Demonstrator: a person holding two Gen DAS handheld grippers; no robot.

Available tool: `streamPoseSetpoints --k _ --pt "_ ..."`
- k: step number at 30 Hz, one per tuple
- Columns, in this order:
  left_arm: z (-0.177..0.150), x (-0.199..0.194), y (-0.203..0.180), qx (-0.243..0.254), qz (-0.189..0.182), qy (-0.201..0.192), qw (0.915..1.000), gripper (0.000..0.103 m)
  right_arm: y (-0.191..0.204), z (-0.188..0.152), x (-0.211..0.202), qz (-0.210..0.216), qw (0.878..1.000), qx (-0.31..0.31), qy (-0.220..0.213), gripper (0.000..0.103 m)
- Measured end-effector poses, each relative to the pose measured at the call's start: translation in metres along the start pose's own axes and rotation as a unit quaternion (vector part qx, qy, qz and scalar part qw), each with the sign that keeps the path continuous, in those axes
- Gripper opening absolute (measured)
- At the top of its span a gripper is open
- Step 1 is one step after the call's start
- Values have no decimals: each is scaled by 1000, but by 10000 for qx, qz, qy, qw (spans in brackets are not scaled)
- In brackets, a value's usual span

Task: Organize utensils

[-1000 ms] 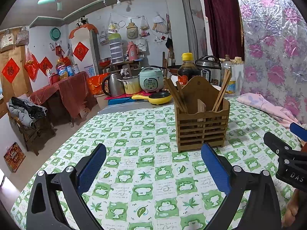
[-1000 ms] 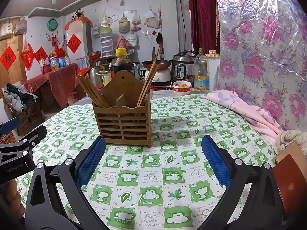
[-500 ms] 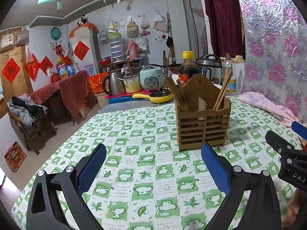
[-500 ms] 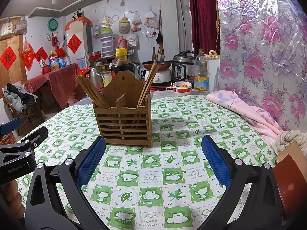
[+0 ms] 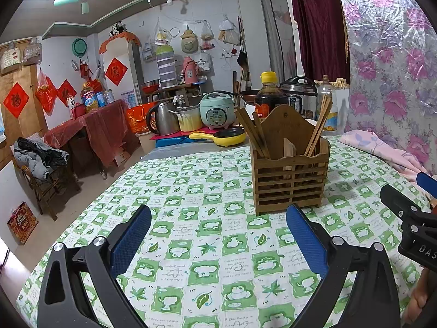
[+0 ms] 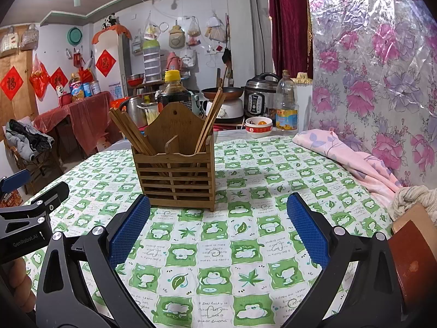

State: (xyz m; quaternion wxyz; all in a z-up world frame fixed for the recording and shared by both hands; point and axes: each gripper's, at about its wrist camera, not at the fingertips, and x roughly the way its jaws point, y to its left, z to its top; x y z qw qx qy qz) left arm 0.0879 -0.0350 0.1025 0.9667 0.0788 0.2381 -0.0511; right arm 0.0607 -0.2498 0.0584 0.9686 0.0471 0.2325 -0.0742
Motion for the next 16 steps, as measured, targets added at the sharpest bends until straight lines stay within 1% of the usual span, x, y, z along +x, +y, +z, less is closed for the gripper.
streamPoseSetpoints --k 8,10,12,16 --pt "0 0 0 1 22 -7 10000 97 0 0 0 4 10000 2 0 97" --pt "-1 0 2 -48 140 -23 9999 97 0 0 0 -5 10000 1 -6 97" --pt "-3 1 4 -57 86 3 9999 97 -1 1 0 -9 10000 12 -8 97" --pt "-4 0 4 -45 109 4 9999 97 -2 2 0 9 10000 47 16 97"
